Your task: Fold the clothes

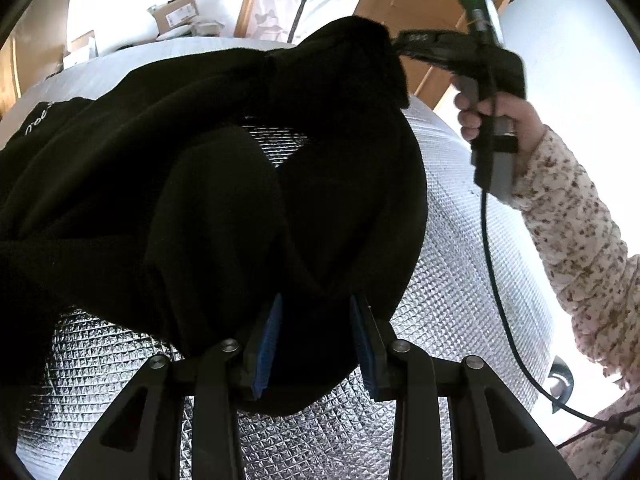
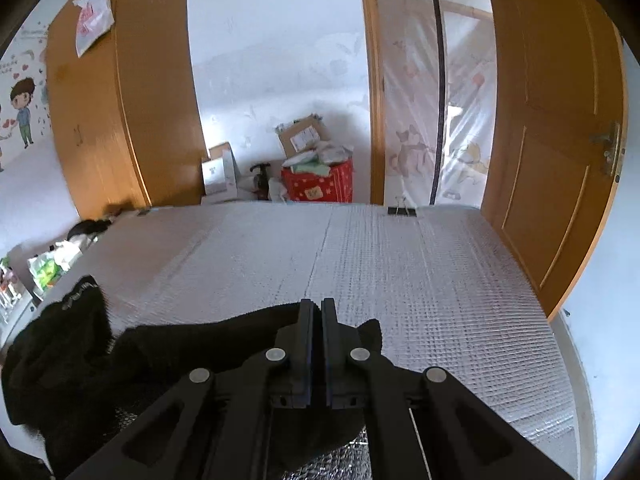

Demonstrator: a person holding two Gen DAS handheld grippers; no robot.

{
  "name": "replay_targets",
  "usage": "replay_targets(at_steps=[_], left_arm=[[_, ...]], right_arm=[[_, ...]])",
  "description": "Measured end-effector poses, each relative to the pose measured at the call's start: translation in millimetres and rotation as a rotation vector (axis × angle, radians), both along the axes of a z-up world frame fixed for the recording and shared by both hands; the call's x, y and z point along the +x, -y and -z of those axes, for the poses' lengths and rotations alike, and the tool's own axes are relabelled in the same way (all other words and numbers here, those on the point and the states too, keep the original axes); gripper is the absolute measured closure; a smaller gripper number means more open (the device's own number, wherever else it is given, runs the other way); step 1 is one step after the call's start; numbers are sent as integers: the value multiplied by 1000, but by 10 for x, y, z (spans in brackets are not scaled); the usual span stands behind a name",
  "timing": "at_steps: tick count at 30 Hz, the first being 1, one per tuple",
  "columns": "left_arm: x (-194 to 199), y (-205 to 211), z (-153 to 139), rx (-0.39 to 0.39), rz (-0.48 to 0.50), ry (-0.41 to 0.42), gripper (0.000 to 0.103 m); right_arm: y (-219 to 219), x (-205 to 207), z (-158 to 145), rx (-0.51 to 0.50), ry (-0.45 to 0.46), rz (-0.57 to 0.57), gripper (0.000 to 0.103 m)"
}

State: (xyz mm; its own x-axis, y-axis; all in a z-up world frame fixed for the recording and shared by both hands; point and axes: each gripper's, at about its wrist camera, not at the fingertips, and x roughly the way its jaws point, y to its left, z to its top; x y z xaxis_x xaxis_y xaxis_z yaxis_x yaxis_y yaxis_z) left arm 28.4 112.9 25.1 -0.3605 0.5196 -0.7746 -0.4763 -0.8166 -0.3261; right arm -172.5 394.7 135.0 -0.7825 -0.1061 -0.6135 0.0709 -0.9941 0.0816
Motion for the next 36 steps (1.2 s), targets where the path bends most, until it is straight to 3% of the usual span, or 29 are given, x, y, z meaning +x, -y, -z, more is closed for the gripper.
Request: replay_targets(at_steps=[4, 8, 12, 16, 21, 27, 36], left_arm=[[-23, -9, -1, 16, -7, 6, 67], [-17, 99, -45, 39, -48, -4, 67], [17, 296, -117, 68, -109, -22, 67], [51, 493, -189, 96, -171, -41, 67], [93, 739, -278, 131, -249, -64, 67], [231, 1659, -251, 108, -486, -64, 67], [324, 2846, -90, 104, -852, 10, 67]], right_arm=[[-65, -71, 151, -33, 69, 16, 98], [-211, 92, 115, -65, 81, 53, 70], [-364, 427, 8, -99, 65, 91, 67], [-360, 817, 3, -200, 83, 59, 66], [19, 1205, 294, -221, 186, -28, 65], [276, 1454, 546, -279, 243, -21, 61], [547, 1475, 664, -221, 248, 106, 64]])
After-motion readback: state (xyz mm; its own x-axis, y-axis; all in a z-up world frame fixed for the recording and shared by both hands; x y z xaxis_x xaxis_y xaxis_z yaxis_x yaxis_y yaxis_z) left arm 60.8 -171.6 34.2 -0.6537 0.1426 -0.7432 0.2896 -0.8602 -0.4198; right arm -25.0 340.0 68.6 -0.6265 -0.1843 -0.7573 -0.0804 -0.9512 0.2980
